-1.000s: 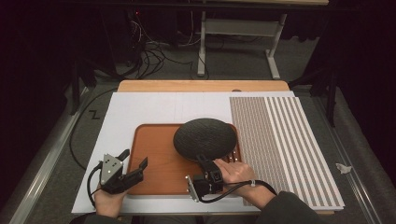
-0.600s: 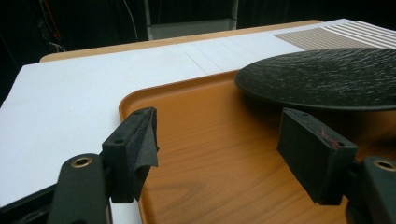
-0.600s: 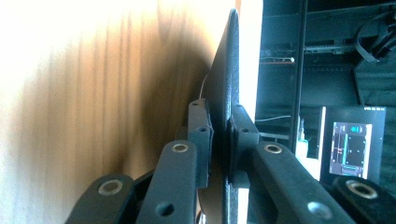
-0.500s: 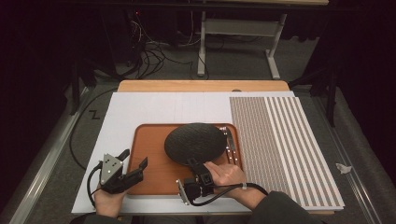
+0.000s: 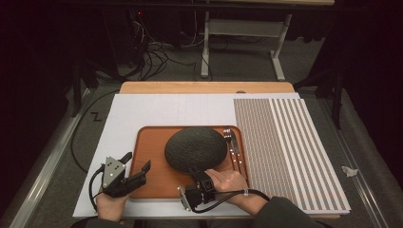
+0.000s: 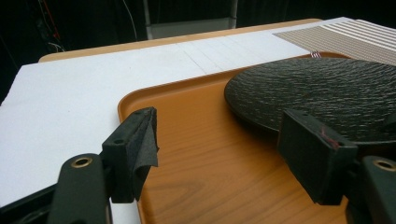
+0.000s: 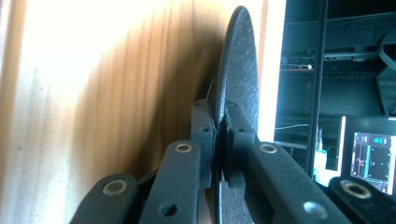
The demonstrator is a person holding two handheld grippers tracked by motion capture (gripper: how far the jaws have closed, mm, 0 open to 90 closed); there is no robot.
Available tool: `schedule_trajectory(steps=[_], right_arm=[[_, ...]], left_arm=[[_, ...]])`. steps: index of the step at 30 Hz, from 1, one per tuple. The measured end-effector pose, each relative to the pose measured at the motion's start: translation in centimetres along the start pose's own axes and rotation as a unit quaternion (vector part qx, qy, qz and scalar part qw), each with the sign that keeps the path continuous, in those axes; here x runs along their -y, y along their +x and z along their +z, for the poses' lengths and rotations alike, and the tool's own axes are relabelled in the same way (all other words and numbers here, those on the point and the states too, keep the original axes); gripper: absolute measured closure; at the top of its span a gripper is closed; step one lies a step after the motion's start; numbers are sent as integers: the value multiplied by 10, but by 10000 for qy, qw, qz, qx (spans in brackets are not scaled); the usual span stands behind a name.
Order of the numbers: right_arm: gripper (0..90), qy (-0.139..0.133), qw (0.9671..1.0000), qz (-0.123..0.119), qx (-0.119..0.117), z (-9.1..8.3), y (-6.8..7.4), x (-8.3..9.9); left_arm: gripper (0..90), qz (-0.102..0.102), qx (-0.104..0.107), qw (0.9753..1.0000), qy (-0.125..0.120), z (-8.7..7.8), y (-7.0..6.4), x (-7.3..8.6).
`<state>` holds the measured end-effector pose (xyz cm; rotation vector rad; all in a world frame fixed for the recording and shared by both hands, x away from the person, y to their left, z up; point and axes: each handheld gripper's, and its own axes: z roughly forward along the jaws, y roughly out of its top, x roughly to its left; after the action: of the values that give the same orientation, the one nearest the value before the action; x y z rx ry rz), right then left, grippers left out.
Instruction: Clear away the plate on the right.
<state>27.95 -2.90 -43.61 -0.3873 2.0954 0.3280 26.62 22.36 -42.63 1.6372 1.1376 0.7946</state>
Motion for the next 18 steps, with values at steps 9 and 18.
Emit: schedule_trajectory(steps=[9, 18], right_arm=[[846, -1, 10000, -74, -65, 2, 5, 0], [821, -22, 9997, -90, -215, 5, 9, 1]], left_arm=[[288, 5, -8, 10000, 2, 0, 0, 0], [288, 4, -4, 10000, 14, 0, 0, 0]])
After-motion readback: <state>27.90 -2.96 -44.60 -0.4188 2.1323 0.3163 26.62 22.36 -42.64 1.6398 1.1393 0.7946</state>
